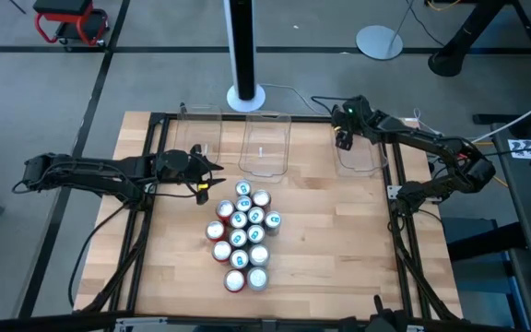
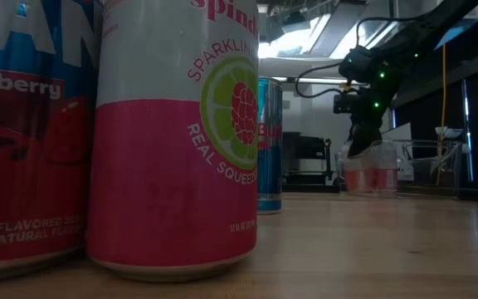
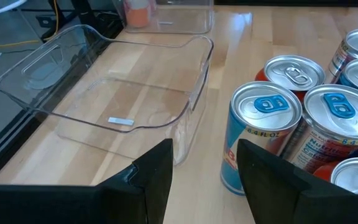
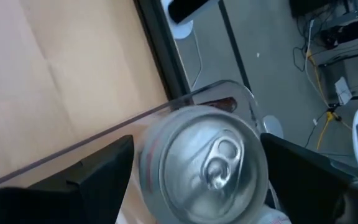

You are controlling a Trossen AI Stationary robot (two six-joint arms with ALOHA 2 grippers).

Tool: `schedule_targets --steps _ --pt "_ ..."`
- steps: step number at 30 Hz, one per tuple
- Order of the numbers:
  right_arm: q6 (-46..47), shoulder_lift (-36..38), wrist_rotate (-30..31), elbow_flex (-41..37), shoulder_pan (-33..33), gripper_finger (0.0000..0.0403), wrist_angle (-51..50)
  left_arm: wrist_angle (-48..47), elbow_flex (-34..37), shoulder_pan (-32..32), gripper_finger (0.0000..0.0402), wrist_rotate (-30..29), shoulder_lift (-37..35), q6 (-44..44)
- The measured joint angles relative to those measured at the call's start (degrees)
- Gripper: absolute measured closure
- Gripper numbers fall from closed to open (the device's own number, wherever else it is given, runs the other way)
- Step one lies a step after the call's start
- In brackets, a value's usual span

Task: Sort soda cans
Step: Put the blue-white soda can into the right transparent bin

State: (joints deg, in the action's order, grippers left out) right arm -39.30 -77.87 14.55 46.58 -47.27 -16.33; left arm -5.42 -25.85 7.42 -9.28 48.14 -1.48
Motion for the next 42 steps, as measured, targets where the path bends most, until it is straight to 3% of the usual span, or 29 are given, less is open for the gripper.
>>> schedule_targets --steps 14,21,28,42 --pt "-0.20 0.00 0.24 2.70 0.00 0.0057 -0.75 -0.03 0.02 0.00 0.0233 0.11 0.00 0.00" --pt "-1.55 1.01 -5.25 9.32 2.45 0.0056 -6.00 -0.03 0.02 -0.02 0.0233 0.11 0.00 -0.04" --pt "-4.74 4.85 -5.15 15.79 14.24 0.0056 -8.40 -0.77 0.02 -0.01 0.0233 0.12 0.00 -0.02" --pt "-6.60 5.34 -2.54 18.98 48.09 0.0056 -6.84 -1.69 0.02 0.00 0.0233 0.11 0.00 -0.39"
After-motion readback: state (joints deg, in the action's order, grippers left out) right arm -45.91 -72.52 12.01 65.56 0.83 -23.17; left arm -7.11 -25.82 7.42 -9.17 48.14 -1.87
